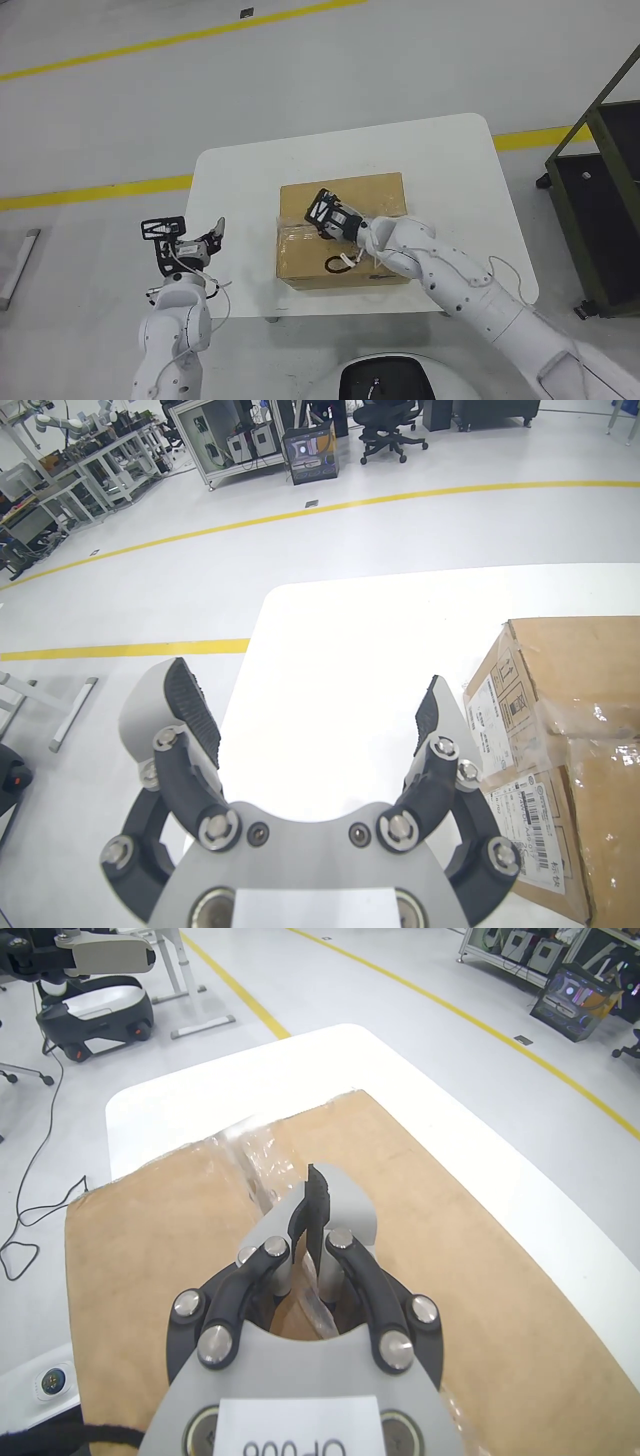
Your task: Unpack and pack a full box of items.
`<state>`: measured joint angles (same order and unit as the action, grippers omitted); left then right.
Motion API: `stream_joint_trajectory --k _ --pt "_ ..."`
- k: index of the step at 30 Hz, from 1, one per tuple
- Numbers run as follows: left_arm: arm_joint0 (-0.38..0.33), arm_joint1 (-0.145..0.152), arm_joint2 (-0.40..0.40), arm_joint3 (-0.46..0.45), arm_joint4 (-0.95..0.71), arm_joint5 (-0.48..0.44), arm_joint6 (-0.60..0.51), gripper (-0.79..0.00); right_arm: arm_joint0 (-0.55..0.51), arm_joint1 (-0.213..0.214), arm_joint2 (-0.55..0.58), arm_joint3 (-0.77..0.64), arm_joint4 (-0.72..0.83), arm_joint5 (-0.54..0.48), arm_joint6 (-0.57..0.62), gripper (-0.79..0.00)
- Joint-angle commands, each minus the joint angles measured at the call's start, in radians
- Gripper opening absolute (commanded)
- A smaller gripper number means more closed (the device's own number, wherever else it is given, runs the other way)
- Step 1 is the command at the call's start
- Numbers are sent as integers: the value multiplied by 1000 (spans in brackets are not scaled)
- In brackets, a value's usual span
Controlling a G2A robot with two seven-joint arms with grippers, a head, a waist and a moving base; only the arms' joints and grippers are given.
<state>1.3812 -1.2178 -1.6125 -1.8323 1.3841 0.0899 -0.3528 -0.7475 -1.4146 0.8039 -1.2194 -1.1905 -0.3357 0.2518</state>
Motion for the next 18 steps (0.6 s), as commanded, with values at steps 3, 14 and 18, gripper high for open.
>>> stream_joint_trajectory --k 3,14,18 --pt "-3 -1 8 -1 3 -6 -4 0 -90 34 87 -124 -22 -1 55 -785" --pt "5 -5 34 -23 6 -30 -7 0 -311 99 311 -360 -60 7 152 -785" --pt "10 -6 42 -31 8 -40 -7 0 -369 114 374 -409 -63 10 168 -785"
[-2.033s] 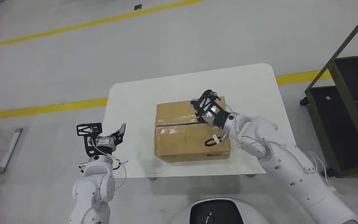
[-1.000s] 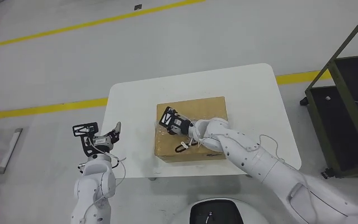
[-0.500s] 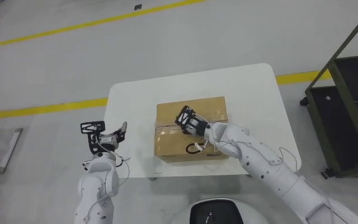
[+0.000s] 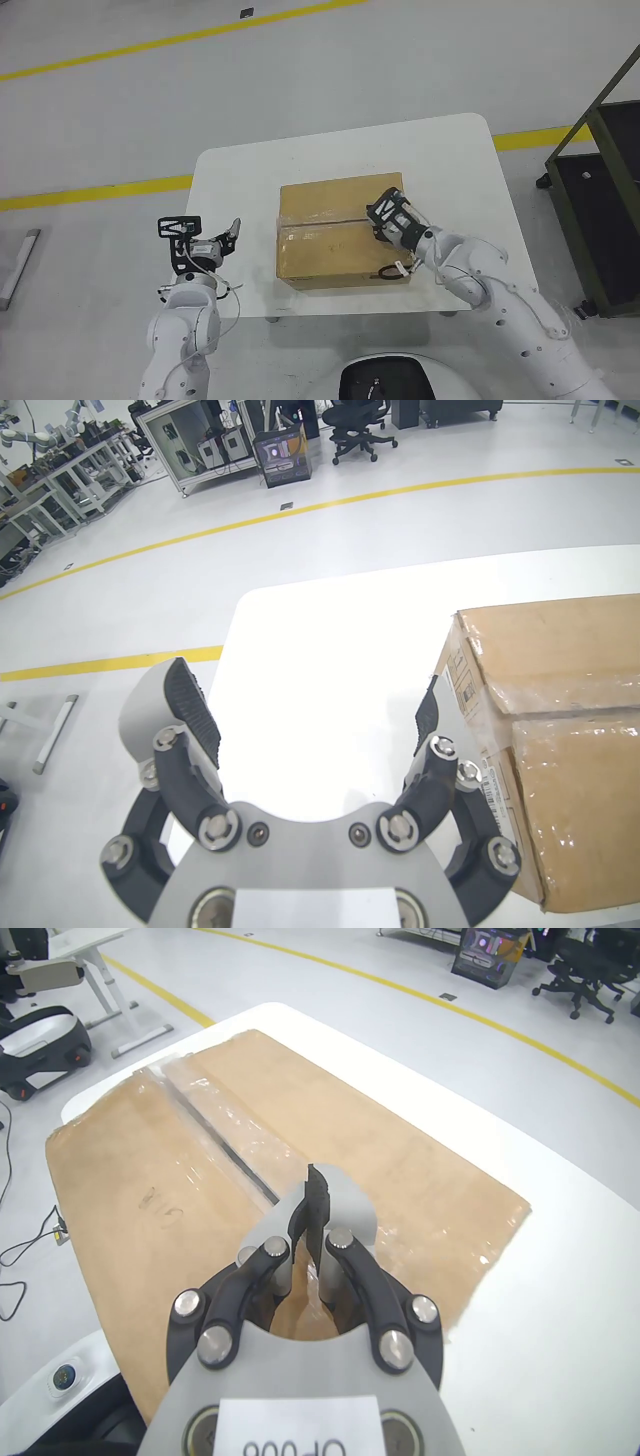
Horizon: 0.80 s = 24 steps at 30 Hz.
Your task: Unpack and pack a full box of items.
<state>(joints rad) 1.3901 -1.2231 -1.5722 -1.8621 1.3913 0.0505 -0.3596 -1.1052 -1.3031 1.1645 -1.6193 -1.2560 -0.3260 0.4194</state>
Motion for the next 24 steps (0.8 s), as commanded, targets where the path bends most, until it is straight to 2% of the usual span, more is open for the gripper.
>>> stream_joint_trajectory --k 1,9,13,17,24 --pt "1 0 2 -2 2 -2 -1 0 -25 5 26 -21 5 0 0 -785" --pt "-1 -2 3 -7 0 -8 -4 0 -123 24 134 -155 12 36 -3 -785" --pt "-1 -3 -16 -2 -7 17 -4 0 -126 24 120 -229 59 -12 -42 -785" --pt "-2 -4 -36 5 -14 46 0 0 -38 11 8 -169 62 -72 -55 -785" --pt "-4 -4 -63 10 -12 70 3 0 211 -52 -245 100 66 -81 -134 -785"
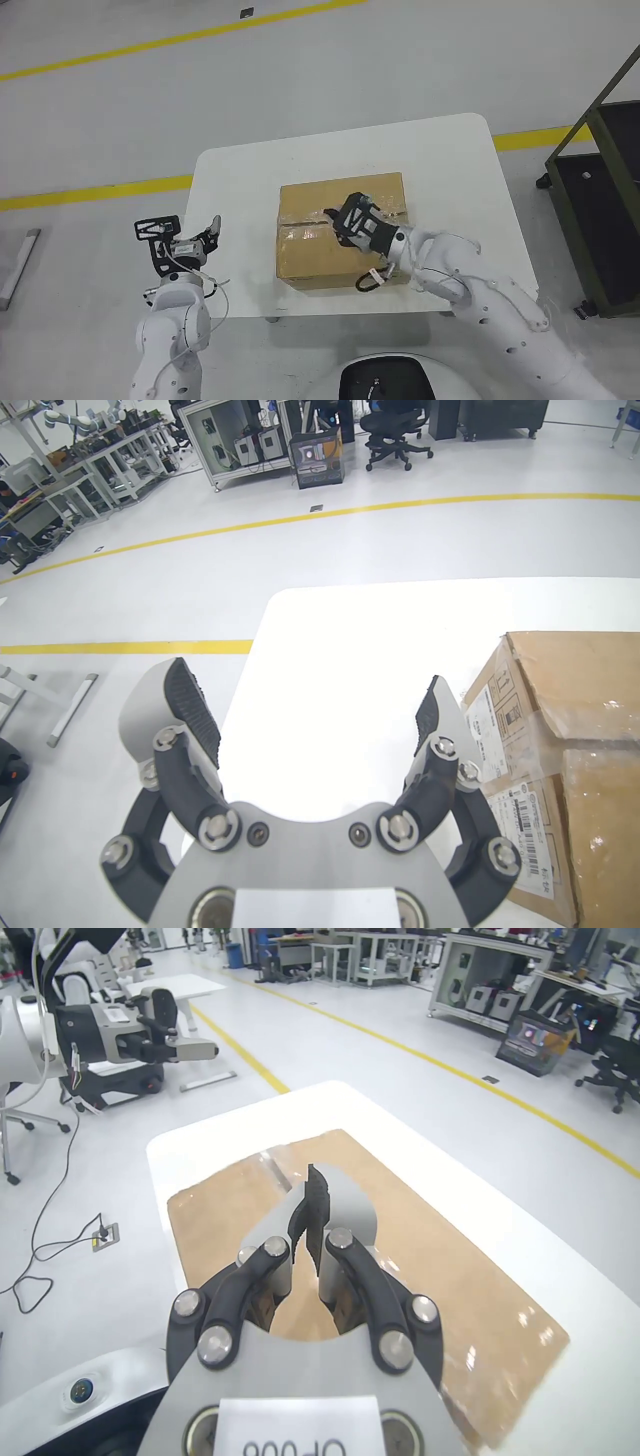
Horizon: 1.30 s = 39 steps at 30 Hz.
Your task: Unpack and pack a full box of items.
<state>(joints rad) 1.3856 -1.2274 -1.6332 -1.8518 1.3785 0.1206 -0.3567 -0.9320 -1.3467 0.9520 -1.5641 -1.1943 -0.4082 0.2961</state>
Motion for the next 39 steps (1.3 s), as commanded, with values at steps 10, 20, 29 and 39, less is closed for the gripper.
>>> stream_joint_trajectory --k 10,20,29,39 --pt "2 0 -9 -2 5 -1 -1 0 300 -124 -264 407 78 -8 -96 -785" --pt "2 0 -9 -2 5 -1 -1 0 345 -174 -305 597 106 -6 -137 -785" --pt "2 0 -9 -2 5 -1 -1 0 233 -116 -183 456 31 28 -117 -785" --pt "2 0 -9 -2 5 -1 -1 0 -7 -24 42 135 -51 30 42 -785"
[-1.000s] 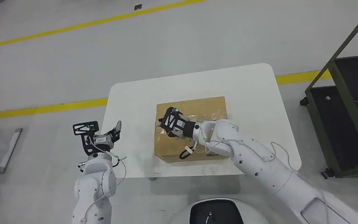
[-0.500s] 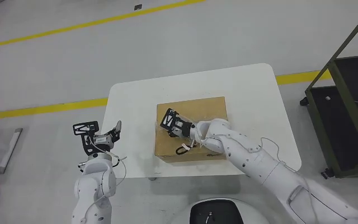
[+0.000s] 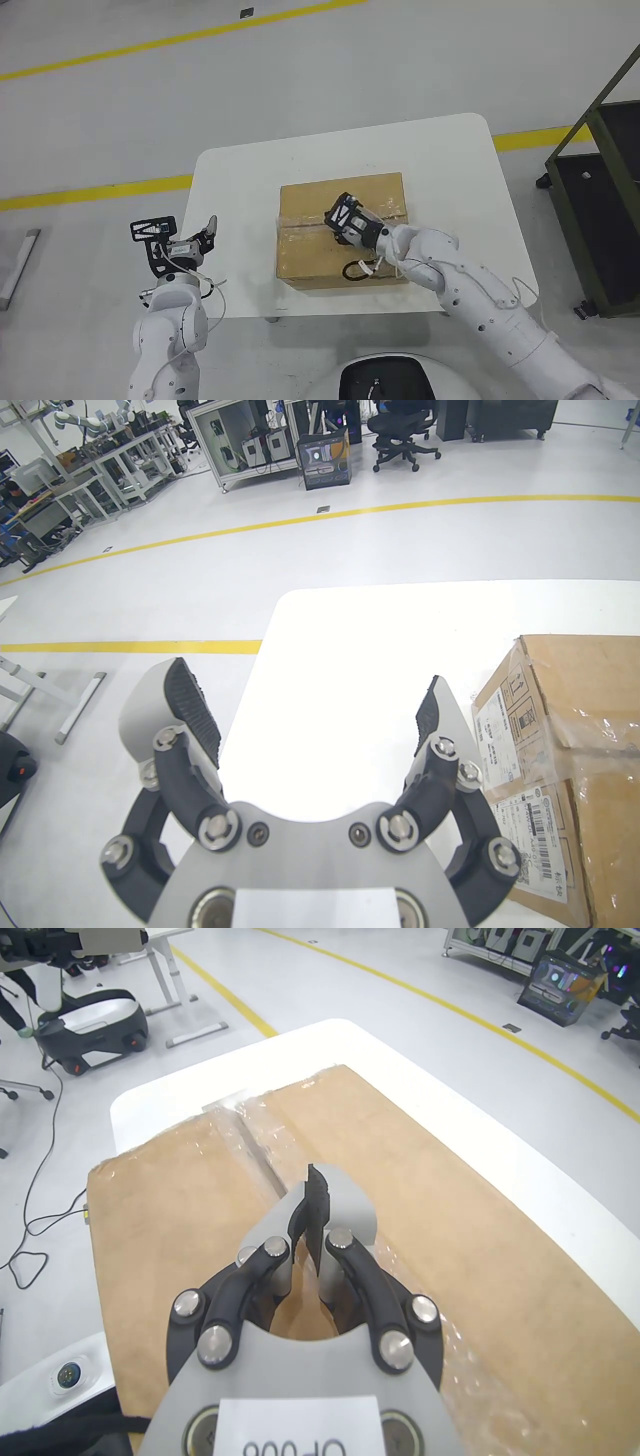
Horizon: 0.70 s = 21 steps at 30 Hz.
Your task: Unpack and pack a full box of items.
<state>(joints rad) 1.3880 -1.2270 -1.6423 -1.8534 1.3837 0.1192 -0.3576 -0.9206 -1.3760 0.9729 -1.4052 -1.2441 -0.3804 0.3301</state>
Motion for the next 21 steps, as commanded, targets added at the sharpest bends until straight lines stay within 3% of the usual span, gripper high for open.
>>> stream_joint_trajectory --k 1,21 --pt "0 0 0 0 0 0 0 0 -40 11 41 -47 0 0 15 -785" --pt "0 0 0 0 0 0 0 0 -350 89 413 -367 6 53 63 -785"
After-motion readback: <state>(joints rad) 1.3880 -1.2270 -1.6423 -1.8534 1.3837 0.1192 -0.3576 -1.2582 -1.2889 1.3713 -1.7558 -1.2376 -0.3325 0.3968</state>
